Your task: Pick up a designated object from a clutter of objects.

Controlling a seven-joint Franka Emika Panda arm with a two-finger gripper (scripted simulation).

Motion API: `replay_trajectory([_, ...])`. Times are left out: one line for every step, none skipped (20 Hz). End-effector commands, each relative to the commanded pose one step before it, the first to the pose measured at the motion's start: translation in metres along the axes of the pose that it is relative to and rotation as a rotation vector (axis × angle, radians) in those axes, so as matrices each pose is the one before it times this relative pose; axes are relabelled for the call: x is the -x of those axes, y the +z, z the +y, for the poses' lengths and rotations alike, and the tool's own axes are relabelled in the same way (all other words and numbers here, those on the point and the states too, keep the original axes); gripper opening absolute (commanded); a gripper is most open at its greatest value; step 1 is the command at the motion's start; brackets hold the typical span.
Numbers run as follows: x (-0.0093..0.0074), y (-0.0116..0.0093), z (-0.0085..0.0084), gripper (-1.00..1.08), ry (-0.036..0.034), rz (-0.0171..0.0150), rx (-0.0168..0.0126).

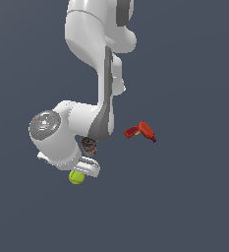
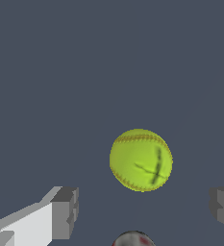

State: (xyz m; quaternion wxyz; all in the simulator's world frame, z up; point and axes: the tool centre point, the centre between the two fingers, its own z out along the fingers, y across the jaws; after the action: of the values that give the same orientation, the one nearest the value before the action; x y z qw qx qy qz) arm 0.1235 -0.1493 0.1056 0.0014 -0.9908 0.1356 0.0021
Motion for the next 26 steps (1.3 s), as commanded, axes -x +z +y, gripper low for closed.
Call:
replay_trajectory([-0.00395, 0.00795, 0.00627, 1.00, 0.00873, 0.00319, 0.00106])
replay_trajectory([-0.00086, 0.00220, 0.00176, 1.00, 0.00242, 0.00045, 0.00038])
replay_trajectory([-0.00066, 0.00171, 0.00138, 1.00, 0.00190, 0.00035, 0.00030])
replay_trajectory([-0.00047, 0.00123, 0.00098, 1.00, 0.00134, 0.00025, 0.00022])
replay_trajectory([-0.00028, 0.00072, 0.00068, 1.00, 0.00095, 0.00018, 0.00015])
replay_trajectory([-0.00009, 0.00028, 0.00002, 1.00, 0.00000, 0.00000, 0.00000])
replay_trajectory([0.00093, -0.00080, -0.00036, 1.00, -0.00054, -0.00160, 0.00013])
replay_trajectory([0.00000, 0.00041, 0.00000, 1.00, 0.00000, 0.00000, 0.00000])
replay_trajectory([0.00000, 0.00123, 0.00000, 1.00, 0.00000, 0.00000, 0.00000])
replay_trajectory([0.00000, 0.00204, 0.00000, 1.00, 0.00000, 0.00000, 0.00000])
replay_trajectory([0.00001, 0.00284, 0.00000, 1.00, 0.00000, 0.00000, 0.00000])
replay_trajectory([0.00002, 0.00364, 0.00000, 1.00, 0.00000, 0.00000, 0.00000])
replay_trajectory([0.00008, 0.00401, 0.00023, 1.00, 0.00033, 0.00061, -0.00006])
replay_trajectory([0.00007, 0.00520, 0.00000, 1.00, 0.00000, 0.00000, 0.00000])
replay_trajectory([0.00011, 0.00594, 0.00000, 1.00, 0.00000, 0.00000, 0.00000])
replay_trajectory([0.00013, 0.00628, 0.00000, 1.00, 0.00000, 0.00000, 0.00000])
replay_trajectory([0.00013, 0.00510, 0.00026, 1.00, 0.00037, 0.00058, -0.00005])
replay_trajectory([0.00006, 0.00464, 0.00000, 1.00, 0.00000, 0.00000, 0.00000])
replay_trajectory([-0.00001, 0.00379, 0.00000, 1.00, 0.00000, 0.00000, 0.00000])
replay_trajectory([-0.00009, 0.00294, 0.00000, 1.00, 0.00000, 0.00000, 0.00000])
replay_trajectory([-0.00019, 0.00208, 0.00000, 1.00, 0.00000, 0.00000, 0.00000])
replay_trajectory([-0.00028, 0.00078, 0.00016, 1.00, 0.00024, 0.00065, -0.00004])
replay_trajectory([-0.00041, 0.00037, 0.00000, 1.00, 0.00000, 0.00000, 0.00000])
replay_trajectory([-0.00042, -0.00034, 0.00000, 1.00, 0.00000, 0.00000, 0.00000])
replay_trajectory([-0.00015, -0.00023, 0.00000, 1.00, 0.00000, 0.00000, 0.00000])
replay_trajectory([0.00000, 0.00000, 0.00000, -1.00, 0.00000, 0.00000, 0.00000])
